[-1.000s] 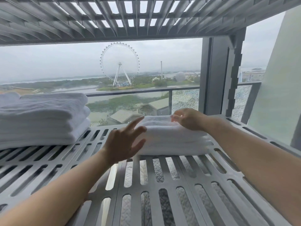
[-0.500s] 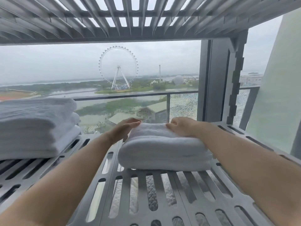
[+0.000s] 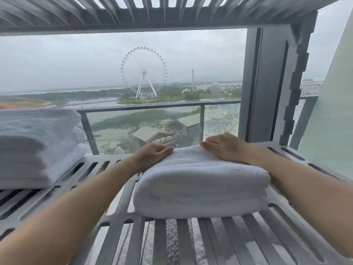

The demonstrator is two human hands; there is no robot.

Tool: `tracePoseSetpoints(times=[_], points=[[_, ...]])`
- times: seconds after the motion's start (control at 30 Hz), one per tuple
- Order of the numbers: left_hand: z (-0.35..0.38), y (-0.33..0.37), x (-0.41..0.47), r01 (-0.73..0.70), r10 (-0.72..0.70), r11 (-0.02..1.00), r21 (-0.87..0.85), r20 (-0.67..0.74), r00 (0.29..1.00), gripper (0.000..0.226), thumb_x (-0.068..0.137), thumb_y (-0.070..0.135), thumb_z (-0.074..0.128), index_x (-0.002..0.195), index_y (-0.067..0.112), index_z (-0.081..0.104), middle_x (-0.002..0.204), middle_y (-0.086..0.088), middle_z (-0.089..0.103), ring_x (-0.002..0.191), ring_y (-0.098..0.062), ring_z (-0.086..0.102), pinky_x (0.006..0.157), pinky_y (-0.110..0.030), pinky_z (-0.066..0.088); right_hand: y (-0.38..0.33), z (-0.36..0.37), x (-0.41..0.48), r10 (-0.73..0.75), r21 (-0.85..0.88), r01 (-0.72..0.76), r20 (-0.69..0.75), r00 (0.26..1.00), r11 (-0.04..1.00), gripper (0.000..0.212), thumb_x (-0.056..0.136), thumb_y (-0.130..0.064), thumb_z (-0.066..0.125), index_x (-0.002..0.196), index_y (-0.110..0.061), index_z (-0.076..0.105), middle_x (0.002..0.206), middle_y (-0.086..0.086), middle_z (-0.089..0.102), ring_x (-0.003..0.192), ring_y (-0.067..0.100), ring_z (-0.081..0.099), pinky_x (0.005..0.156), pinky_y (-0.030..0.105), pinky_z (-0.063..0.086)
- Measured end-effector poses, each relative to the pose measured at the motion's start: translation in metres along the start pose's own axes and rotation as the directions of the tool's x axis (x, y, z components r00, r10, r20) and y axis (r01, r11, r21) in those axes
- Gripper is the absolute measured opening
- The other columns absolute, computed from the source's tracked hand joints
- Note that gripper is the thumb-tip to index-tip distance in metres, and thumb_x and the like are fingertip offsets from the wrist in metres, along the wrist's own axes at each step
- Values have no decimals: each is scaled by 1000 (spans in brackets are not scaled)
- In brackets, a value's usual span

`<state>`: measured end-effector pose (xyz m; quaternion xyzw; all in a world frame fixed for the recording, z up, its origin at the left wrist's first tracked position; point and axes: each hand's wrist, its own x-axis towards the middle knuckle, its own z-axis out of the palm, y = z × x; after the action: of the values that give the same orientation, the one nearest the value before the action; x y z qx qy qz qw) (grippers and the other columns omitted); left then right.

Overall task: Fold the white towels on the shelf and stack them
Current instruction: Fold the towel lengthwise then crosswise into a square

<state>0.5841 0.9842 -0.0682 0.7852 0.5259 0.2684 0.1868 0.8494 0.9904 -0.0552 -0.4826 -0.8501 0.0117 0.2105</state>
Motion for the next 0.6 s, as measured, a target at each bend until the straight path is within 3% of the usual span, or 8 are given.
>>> tracePoseSetpoints(times=[0.1, 0.2, 0.27, 0.33, 0.4, 0.47, 0.53, 0.6], points=[[-10, 10, -8, -52, 78, 980, 192, -136, 988, 10, 90, 36, 55, 88, 26, 57, 79, 9, 59, 73, -12, 57, 59, -21, 38, -8, -18, -1, -22, 159, 27, -33, 999, 987, 31, 90, -50, 43, 97, -26, 61, 100, -3, 67, 96, 14, 61, 83, 31, 47], [-20, 30, -26, -193, 215, 975, 109, -261, 941, 8, 89, 26, 58, 95, 31, 62, 89, 15, 62, 82, -1, 61, 62, -11, 40, -32, -42, -10, -120, 211, 118, -3, 993, 970, 41, 84, -59, 42, 102, -31, 65, 108, -12, 67, 102, 4, 60, 89, 25, 46], [-20, 44, -40, -268, 269, 963, 28, -161, 949, 17, 92, 22, 55, 92, 33, 67, 94, 19, 66, 88, 5, 61, 72, -9, 44, -48, -54, -24, -201, 192, 185, 71, 977, 964, 49, 77, -68, 43, 100, -32, 67, 103, -19, 68, 96, -4, 61, 85, 17, 46], [-13, 52, -50, -237, 239, 971, -35, 65, 969, 24, 96, 22, 48, 103, 32, 68, 110, 15, 65, 101, 1, 59, 89, -14, 42, -58, -59, -39, -249, 161, 224, 151, 957, 961, 50, 75, -70, 46, 101, -34, 69, 102, -24, 67, 95, -10, 59, 85, 12, 46], [-6, 51, -54, -188, 189, 982, -26, 239, 953, 31, 99, 28, 39, 122, 28, 59, 129, 19, 50, 117, 4, 45, 100, -7, 28, -64, -57, -51, -248, 102, 230, 219, 944, 968, 49, 75, -69, 46, 106, -37, 67, 108, -25, 65, 99, -12, 56, 87, 12, 45], [-2, 48, -53, -197, 169, 978, 63, 303, 938, 40, 100, 34, 30, 137, 27, 43, 140, 21, 33, 126, 9, 25, 93, 7, 9, -65, -50, -62, -199, 87, 182, 262, 944, 979, 56, 73, -72, 42, 114, -39, 61, 119, -23, 60, 105, -9, 52, 91, 18, 42], [3, 45, -54, -224, 158, 958, 176, 325, 932, 44, 101, 37, 21, 144, 30, 29, 151, 15, 19, 134, 6, 12, 100, -1, -2, -62, -41, -72, -153, 75, 137, 314, 937, 988, 67, 70, -80, 39, 126, -46, 48, 134, -24, 48, 116, -5, 42, 95, 20, 32], [7, 42, -57, -234, 137, 931, 281, 325, 936, 46, 100, 41, 14, 145, 34, 18, 155, 13, 9, 139, 2, 3, 114, -24, -5, -56, -34, -80, -162, -15, 180, 367, 916, 983, 69, 72, -76, 46, 135, -56, 25, 144, -30, 29, 125, -5, 30, 103, 21, 23]])
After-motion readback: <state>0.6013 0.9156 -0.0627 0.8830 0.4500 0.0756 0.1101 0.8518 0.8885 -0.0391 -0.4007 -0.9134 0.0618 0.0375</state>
